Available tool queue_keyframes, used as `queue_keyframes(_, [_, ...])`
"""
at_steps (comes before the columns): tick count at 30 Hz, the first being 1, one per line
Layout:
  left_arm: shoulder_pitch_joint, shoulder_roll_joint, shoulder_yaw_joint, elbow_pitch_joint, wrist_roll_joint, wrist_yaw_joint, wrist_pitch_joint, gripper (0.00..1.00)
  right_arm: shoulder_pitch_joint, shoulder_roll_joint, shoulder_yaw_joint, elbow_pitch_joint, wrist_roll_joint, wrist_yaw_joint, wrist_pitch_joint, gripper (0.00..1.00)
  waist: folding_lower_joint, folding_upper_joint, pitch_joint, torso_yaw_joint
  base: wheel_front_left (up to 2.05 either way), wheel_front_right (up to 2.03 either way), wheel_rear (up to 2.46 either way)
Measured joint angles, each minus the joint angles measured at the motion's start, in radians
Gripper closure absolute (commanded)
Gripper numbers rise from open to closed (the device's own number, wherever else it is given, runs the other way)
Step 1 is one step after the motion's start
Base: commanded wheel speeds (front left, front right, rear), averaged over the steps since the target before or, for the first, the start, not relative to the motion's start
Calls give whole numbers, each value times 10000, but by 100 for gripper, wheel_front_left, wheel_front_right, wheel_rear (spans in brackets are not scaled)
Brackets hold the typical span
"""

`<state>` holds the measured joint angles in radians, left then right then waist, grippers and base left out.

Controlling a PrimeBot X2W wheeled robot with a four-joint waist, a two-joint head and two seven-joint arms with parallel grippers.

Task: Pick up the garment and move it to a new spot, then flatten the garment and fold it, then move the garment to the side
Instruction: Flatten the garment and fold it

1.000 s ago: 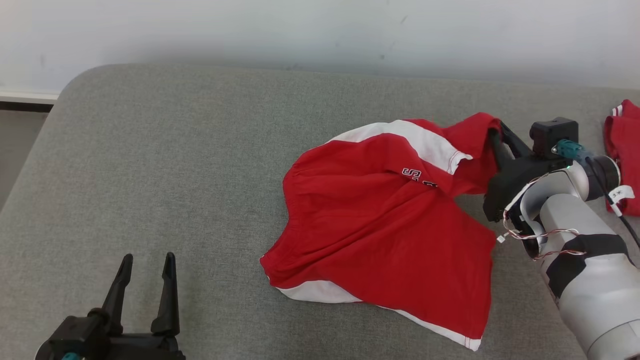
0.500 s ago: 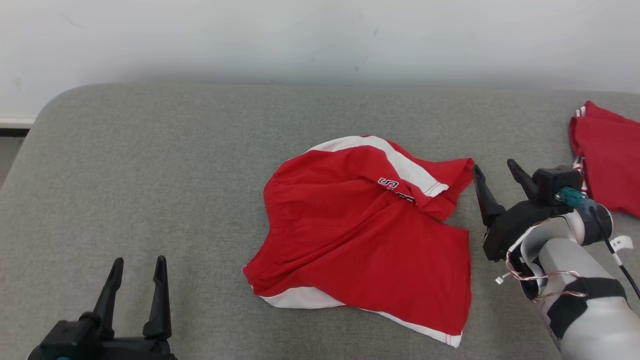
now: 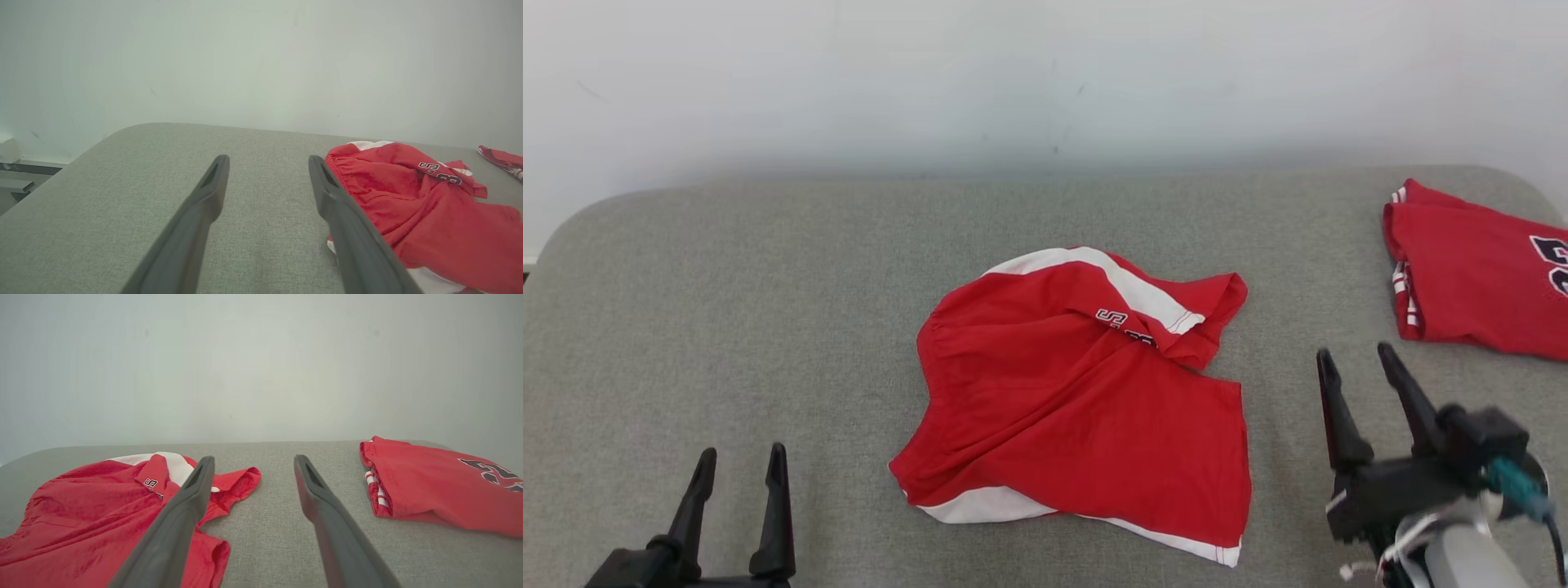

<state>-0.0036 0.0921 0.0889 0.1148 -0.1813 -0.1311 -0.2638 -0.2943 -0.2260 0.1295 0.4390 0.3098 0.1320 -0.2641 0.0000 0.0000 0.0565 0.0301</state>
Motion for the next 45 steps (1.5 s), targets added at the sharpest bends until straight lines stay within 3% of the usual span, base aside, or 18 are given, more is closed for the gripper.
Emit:
queue_keyframes(10, [239,-77,-48,8,54,0,-2,0,2495,963,-652,-2429,-746,0,0,0,-1,0,-402,-47,0,0,0])
queue_keyframes(20, [270,-79,-19,111,38,0,-2,0,3362,1459,-479,-2926,-982,0,2,0,-1,0,-434,56,0,0,0])
queue_keyframes(45, [106,-65,-138,198,-25,0,-2,0,2296,1398,1327,1450,-602,0,213,0,0,0,-51,552,0,0,0])
